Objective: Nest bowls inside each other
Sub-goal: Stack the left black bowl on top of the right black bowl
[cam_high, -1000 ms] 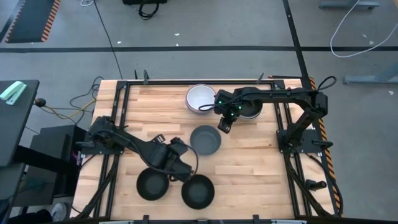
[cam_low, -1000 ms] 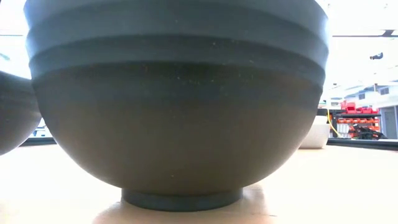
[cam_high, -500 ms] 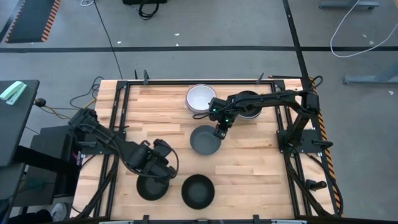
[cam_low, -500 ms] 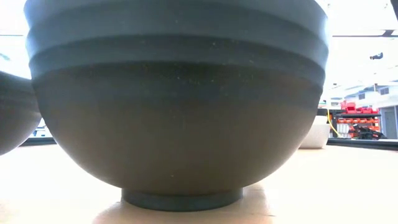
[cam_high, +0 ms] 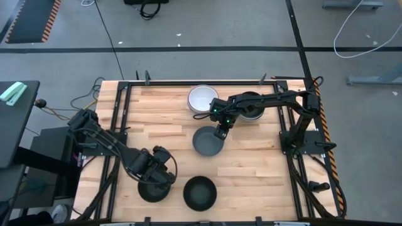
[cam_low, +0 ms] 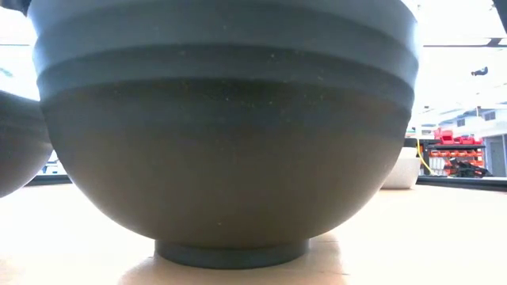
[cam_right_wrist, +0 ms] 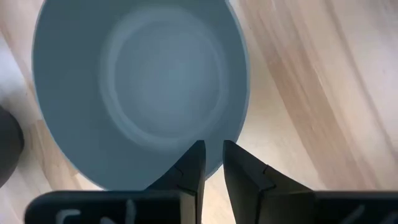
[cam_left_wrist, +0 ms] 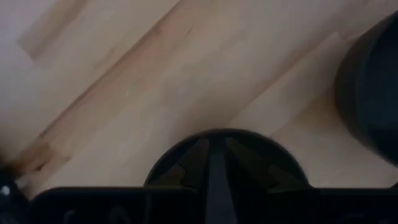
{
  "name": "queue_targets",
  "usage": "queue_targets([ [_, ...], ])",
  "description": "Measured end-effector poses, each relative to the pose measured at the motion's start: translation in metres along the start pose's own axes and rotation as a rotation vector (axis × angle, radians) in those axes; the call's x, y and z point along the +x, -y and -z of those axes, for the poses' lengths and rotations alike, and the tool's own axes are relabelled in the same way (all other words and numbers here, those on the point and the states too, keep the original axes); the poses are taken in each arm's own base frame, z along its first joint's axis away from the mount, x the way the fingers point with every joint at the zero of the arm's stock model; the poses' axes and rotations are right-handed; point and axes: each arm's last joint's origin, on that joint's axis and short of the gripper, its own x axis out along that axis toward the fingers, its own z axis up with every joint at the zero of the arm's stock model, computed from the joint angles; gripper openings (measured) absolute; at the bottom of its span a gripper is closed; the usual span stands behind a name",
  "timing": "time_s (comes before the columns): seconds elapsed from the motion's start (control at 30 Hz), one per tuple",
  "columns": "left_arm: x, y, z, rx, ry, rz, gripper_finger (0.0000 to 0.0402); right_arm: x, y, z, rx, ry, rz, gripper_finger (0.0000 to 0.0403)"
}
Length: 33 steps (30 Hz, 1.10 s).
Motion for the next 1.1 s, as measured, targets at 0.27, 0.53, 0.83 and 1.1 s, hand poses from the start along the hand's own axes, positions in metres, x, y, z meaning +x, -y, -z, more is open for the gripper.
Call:
queue_targets([
  [0.27, 0.019, -0.001, 0.01, -0.013, -0.09, 0.018, 0.0047, 0.0, 0.0, -0.001, -0.005, 0.006, -0.002, 0.0065],
  [0.53, 0.022, -0.008, 0.013, 0.003, -0.165, -0.035, 0.0062, 0.001, -0.003, 0.0, -0.012, 0.003, -0.003, 0.0065],
  [0.83, 0.024, -0.014, 0.004, 0.069, -0.179, -0.08, 0.0084, 0.002, -0.008, 0.002, -0.028, -0.002, -0.007, 0.0065],
  [1.1, 0.024, -0.018, 0.0, 0.114, -0.215, -0.107, 0.007, 0.004, -0.016, 0.005, -0.052, -0.011, -0.012, 0.0065],
])
